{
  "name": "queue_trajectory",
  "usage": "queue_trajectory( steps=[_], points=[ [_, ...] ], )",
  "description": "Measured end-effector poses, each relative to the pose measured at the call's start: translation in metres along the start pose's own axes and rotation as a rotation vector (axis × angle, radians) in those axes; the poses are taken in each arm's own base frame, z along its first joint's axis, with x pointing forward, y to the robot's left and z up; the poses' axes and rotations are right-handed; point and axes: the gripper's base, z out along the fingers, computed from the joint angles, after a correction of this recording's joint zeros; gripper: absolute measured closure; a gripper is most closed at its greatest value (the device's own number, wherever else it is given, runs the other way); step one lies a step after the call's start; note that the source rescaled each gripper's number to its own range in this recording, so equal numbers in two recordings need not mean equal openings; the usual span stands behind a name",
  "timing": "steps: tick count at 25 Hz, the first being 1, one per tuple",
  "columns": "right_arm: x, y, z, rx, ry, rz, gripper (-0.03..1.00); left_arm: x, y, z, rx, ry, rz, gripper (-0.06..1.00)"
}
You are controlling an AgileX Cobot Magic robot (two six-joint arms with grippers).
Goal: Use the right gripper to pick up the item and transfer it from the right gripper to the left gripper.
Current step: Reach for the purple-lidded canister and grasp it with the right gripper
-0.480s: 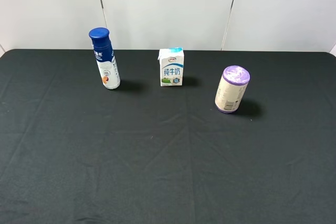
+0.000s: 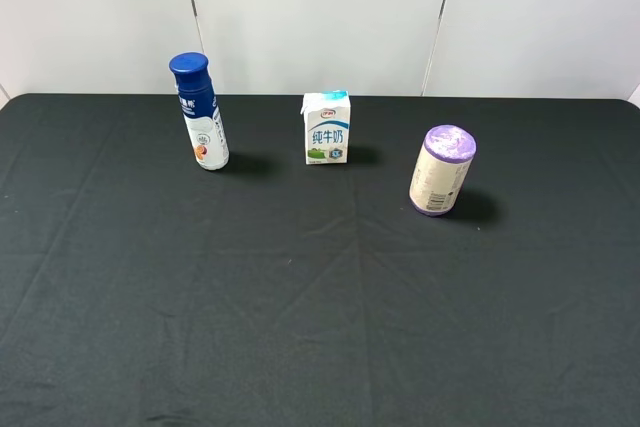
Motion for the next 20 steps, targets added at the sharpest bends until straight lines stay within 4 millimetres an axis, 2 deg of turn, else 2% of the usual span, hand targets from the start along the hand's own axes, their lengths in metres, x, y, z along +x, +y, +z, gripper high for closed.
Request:
queue_trajectory(
  steps=[8,11,14,20],
  points=[
    [0.000,0.000,0.000,0.000,0.000,0.000,-0.03,0.000,0.000,0.000,0.000,0.000,0.000,-0.06],
    [-0.006,0.000,-0.005,0.000,-0.011,0.001,-0.03,0.000,0.000,0.000,0.000,0.000,0.000,-0.06],
    [-0.024,0.000,-0.007,-0.002,0.004,0.002,-0.03,0.000,0.000,0.000,0.000,0.000,0.000,-0.06],
    [-0.073,0.005,0.007,-0.040,0.106,-0.014,-0.03,0.000,0.000,0.000,0.000,0.000,0.000,-0.06]
  ],
)
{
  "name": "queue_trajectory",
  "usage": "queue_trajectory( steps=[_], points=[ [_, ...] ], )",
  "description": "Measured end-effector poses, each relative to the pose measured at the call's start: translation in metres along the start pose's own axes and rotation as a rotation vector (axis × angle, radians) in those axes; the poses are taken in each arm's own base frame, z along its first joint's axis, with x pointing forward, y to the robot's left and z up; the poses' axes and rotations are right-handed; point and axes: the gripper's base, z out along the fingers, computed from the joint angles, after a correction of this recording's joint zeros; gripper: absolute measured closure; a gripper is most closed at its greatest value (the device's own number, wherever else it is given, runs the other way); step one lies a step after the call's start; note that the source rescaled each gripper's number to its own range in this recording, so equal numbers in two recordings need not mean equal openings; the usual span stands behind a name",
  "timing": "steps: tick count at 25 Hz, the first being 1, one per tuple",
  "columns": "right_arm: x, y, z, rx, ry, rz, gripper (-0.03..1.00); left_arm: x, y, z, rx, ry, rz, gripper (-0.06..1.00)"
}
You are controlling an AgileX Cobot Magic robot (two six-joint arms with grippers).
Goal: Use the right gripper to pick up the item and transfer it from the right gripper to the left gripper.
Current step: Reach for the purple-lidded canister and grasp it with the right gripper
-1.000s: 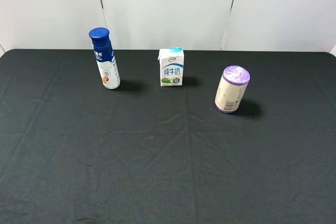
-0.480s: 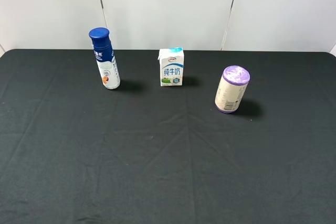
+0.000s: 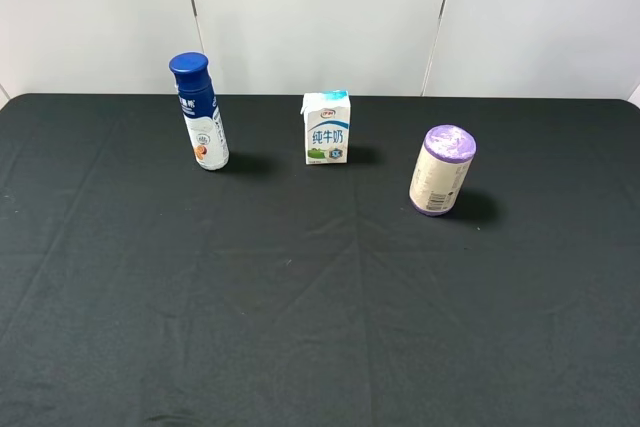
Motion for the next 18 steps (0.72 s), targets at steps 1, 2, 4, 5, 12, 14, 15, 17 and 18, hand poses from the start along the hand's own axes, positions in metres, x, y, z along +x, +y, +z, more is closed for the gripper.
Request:
queue_trajectory(
  steps=[1,2,4,5,12,14,15,17,18],
  points=[
    [-0.010,0.001,0.004,-0.008,0.020,-0.017,-0.03,0.000,0.000,0.000,0.000,0.000,0.000,-0.06],
    [-0.019,0.002,0.009,-0.018,0.045,-0.028,-0.03,0.000,0.000,0.000,0.000,0.000,0.000,-0.06],
    [-0.038,0.003,0.017,-0.032,0.075,-0.038,-0.03,0.000,0.000,0.000,0.000,0.000,0.000,-0.06],
    [-0.047,0.003,0.023,-0.037,0.095,-0.043,-0.03,0.000,0.000,0.000,0.000,0.000,0.000,-0.06],
    [-0.095,0.016,0.078,-0.126,0.250,-0.108,-0.03,0.000,0.000,0.000,0.000,0.000,0.000,-0.06],
    [-0.101,0.026,0.095,-0.168,0.299,-0.140,-0.03,0.000,0.000,0.000,0.000,0.000,0.000,-0.06],
    [-0.104,0.032,0.104,-0.188,0.328,-0.156,-0.03,0.000,0.000,0.000,0.000,0.000,0.000,-0.06],
    [-0.108,0.042,0.123,-0.219,0.387,-0.182,-0.03,0.000,0.000,0.000,0.000,0.000,0.000,-0.06],
    [-0.111,0.047,0.130,-0.231,0.404,-0.195,-0.03,0.000,0.000,0.000,0.000,0.000,0.000,-0.06]
  ],
)
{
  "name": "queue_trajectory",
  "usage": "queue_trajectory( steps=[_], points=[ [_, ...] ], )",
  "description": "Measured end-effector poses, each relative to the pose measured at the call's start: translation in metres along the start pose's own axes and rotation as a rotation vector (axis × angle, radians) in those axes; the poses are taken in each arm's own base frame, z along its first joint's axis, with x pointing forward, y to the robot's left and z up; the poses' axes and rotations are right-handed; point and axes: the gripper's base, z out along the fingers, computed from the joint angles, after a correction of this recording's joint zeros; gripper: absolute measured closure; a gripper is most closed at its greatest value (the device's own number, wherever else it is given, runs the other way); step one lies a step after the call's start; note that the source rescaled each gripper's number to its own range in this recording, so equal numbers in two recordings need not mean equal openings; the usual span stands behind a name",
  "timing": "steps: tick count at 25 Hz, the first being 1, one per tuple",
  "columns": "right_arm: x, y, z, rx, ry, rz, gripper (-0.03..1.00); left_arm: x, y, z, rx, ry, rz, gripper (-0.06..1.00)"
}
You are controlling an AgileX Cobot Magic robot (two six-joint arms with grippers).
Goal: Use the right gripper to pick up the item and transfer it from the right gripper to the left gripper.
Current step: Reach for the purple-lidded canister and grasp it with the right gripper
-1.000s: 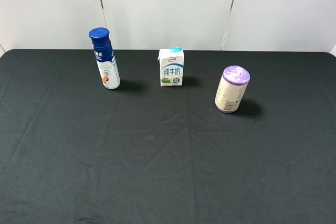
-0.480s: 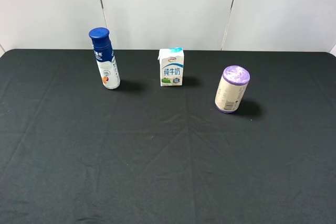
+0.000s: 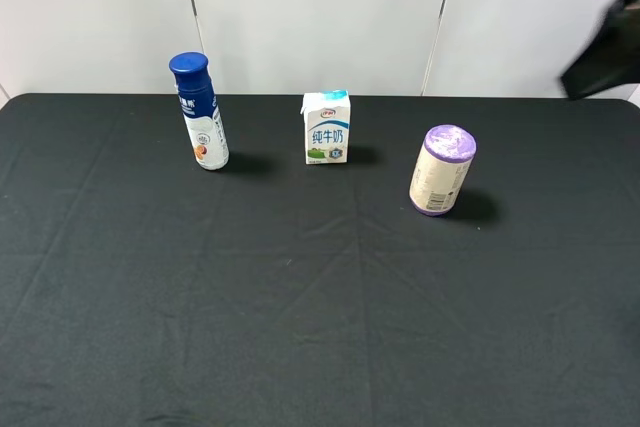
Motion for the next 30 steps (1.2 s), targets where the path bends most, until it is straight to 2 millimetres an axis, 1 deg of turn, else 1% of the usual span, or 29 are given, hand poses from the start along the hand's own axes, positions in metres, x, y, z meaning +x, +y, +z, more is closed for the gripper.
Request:
queue_trajectory(
  steps=[4,6,12,16,17,18,19,20,21,23,28,30],
  points=[
    [-0.024,0.005,0.026,-0.026,0.070,-0.006,-0.03,0.000,0.000,0.000,0.000,0.000,0.000,-0.06],
    [-0.035,0.004,0.038,-0.029,0.106,0.007,-0.03,0.000,0.000,0.000,0.000,0.000,0.000,-0.06],
    [-0.065,0.001,0.063,-0.028,0.186,0.085,-0.03,0.000,0.000,0.000,0.000,0.000,0.000,-0.06],
    [-0.078,0.000,0.081,-0.029,0.228,0.095,-0.03,0.000,0.000,0.000,0.000,0.000,0.000,-0.06],
    [-0.080,-0.001,0.087,-0.029,0.242,0.096,-0.03,0.000,0.000,0.000,0.000,0.000,0.000,-0.06],
    [-0.080,-0.001,0.087,-0.029,0.242,0.096,-0.03,0.000,0.000,0.000,0.000,0.000,0.000,-0.06],
    [-0.082,-0.001,0.093,-0.028,0.256,0.102,-0.03,0.000,0.000,0.000,0.000,0.000,0.000,-0.06],
    [-0.082,-0.002,0.100,-0.028,0.272,0.104,-0.03,0.000,0.000,0.000,0.000,0.000,0.000,-0.06],
    [-0.081,-0.002,0.111,-0.029,0.301,0.106,-0.03,0.000,0.000,0.000,0.000,0.000,0.000,-0.06],
    [-0.080,0.001,0.125,-0.031,0.338,0.096,-0.03,0.000,0.000,0.000,0.000,0.000,0.000,-0.06],
    [-0.078,0.022,0.152,-0.047,0.385,0.039,-0.03,0.000,0.000,0.000,0.000,0.000,0.000,-0.06],
    [-0.077,0.026,0.162,-0.045,0.397,0.024,-0.03,0.000,0.000,0.000,0.000,0.000,0.000,-0.06]
  ],
)
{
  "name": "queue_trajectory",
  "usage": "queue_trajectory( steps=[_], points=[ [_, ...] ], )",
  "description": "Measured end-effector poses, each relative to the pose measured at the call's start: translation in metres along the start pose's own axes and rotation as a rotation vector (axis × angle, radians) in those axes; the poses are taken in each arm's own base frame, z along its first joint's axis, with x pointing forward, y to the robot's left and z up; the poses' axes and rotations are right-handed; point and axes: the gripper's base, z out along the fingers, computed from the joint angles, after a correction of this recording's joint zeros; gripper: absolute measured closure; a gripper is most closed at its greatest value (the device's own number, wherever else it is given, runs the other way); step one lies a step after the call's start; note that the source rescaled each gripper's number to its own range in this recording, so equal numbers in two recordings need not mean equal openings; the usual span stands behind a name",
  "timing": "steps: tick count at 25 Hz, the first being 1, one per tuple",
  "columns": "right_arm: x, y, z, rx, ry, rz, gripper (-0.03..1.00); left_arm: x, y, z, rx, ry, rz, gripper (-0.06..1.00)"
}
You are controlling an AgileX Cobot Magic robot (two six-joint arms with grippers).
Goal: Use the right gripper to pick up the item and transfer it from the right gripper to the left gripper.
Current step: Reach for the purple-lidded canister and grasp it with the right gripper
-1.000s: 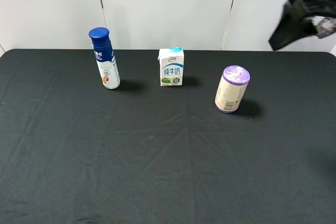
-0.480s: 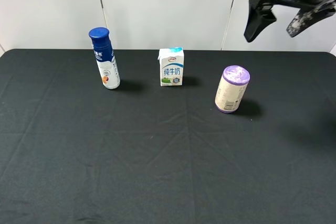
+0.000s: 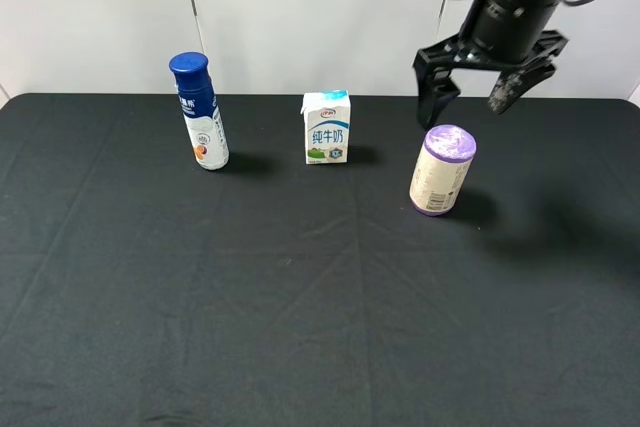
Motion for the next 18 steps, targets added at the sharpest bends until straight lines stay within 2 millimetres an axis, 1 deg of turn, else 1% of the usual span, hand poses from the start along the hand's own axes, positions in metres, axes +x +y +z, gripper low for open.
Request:
queue_trajectory(
  steps=[4,8,18],
  points=[
    [-0.006,-0.001,0.019,0.013,0.018,-0.005,-0.03,0.000,0.000,0.000,0.000,0.000,0.000,-0.06],
    [-0.010,-0.006,0.037,0.062,0.046,-0.015,-0.03,0.000,0.000,0.000,0.000,0.000,0.000,-0.06],
    [-0.015,-0.009,0.065,0.080,0.069,-0.014,-0.03,0.000,0.000,0.000,0.000,0.000,0.000,-0.06]
  ],
)
